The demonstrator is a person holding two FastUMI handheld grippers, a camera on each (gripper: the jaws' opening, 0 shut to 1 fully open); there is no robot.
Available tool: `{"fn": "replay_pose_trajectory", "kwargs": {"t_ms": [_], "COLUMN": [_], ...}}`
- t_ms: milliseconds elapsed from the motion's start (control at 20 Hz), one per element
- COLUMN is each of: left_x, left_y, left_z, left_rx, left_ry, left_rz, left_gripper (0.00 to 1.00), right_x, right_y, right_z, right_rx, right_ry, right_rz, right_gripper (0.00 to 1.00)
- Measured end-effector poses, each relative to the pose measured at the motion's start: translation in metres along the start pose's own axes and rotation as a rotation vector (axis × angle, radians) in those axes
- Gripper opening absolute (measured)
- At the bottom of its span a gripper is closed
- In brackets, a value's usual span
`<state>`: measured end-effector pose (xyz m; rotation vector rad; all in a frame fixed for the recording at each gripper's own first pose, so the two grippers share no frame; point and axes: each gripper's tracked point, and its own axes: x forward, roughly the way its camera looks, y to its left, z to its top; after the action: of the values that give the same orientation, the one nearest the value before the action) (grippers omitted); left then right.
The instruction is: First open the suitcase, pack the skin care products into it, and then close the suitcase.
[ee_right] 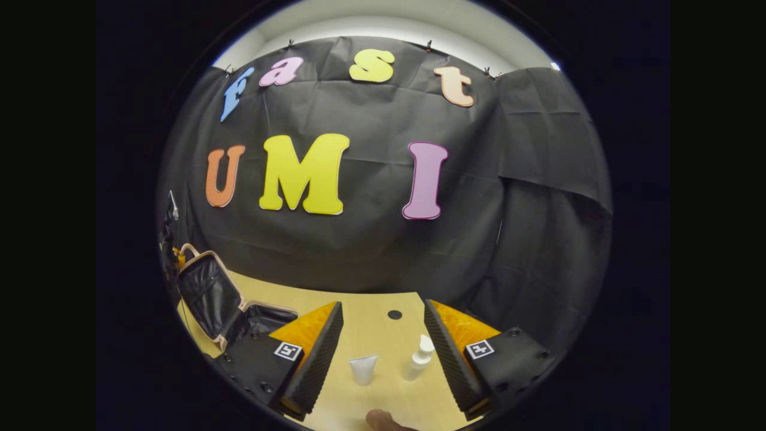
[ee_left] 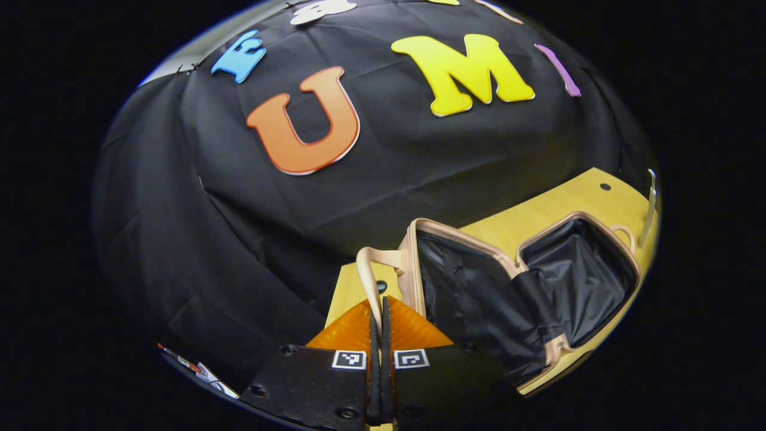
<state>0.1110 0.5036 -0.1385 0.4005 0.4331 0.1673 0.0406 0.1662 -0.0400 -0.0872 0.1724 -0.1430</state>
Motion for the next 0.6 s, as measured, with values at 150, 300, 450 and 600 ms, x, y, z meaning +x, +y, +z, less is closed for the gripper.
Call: {"fn": "replay_pose_trajectory", "kwargs": {"t_ms": [150, 300, 450, 600], "left_x": [0.018, 0.042, 0.057, 0.072], "left_y": [0.006, 0.001, -0.007, -0.015], "left_z": [-0.044, -0.087, -0.125, -0.147], "left_rx": [-0.043, -0.115, -0.127, -0.149], "left_ry": [0.075, 0.141, 0.207, 0.238], "left_rz": [-0.016, -0.053, -0.089, -0.123], "left_gripper": [0.03, 0.03, 0.03, 0.03], "right_x": [0.0, 0.003, -0.001, -0.006], "right_y": [-0.008, -0.008, -0.021, -0.039], "right_z": [0.001, -0.013, -0.015, -0.024], "right_rx": [0.015, 0.002, -0.009, -0.022], "right_ry": [-0.006, 0.041, 0.044, 0.074], "right_rz": [-0.035, -0.043, -0.076, -0.111], "right_gripper": [0.8, 0.8, 0.81, 0.8]}}
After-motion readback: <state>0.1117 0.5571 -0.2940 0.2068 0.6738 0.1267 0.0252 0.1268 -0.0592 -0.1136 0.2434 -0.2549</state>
